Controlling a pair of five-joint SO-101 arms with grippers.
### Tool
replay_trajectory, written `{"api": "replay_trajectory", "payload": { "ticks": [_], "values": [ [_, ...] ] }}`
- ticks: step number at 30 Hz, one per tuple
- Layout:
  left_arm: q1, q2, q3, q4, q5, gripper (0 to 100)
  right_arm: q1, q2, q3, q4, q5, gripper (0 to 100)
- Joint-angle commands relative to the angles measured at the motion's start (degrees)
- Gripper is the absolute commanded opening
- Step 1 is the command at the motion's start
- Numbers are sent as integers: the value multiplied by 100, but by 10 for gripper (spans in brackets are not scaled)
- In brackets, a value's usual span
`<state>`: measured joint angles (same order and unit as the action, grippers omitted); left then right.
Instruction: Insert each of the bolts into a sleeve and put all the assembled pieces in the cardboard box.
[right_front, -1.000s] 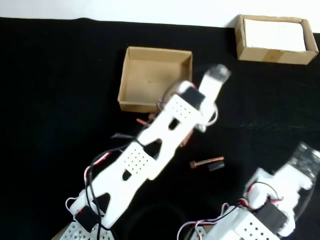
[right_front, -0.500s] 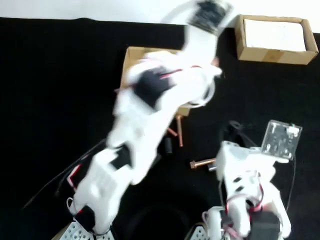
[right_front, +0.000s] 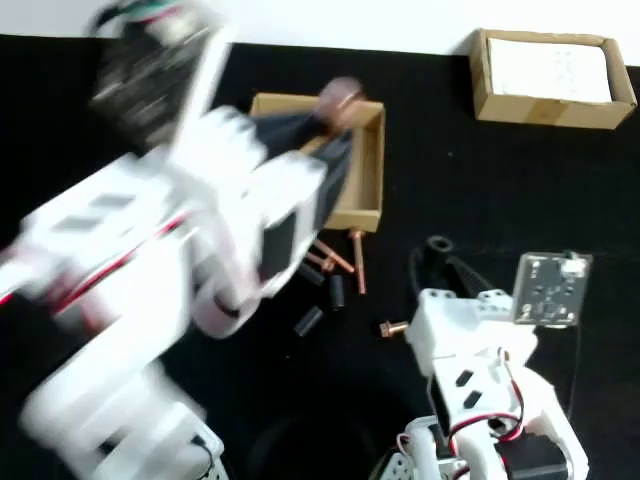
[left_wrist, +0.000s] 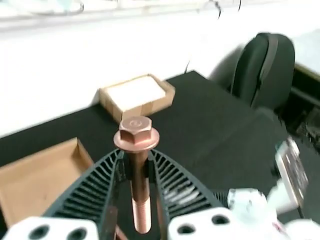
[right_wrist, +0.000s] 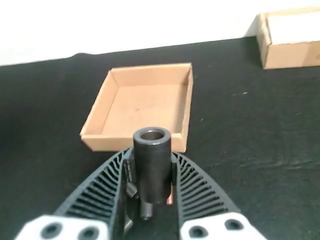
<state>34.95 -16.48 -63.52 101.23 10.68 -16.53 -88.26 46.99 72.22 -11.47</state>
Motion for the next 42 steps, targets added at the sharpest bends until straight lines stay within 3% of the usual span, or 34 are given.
{"api": "replay_trajectory", "payload": {
  "ticks": [1,6,11,19,24,33,42],
  "values": [
    [13,-1121,1930,-211,53,8,-92,-22,-286,110,-62,6],
    [-13,-1754,4110,-1749,53,8,-514,-22,-224,-207,-79,6],
    [-13,-2000,6123,-3912,62,8,-725,-13,347,-1596,-905,6],
    [31,-2721,7820,-6295,62,8,-716,-22,936,-2114,-949,6],
    [40,-2870,7987,-6708,70,8,-716,-22,989,-2123,-949,6],
    [673,-2730,7996,-6769,53,8,-734,-13,989,-2132,-932,6],
    [637,-2070,7960,-7015,35,8,-734,-13,971,-2097,-923,6]
  ]
}}
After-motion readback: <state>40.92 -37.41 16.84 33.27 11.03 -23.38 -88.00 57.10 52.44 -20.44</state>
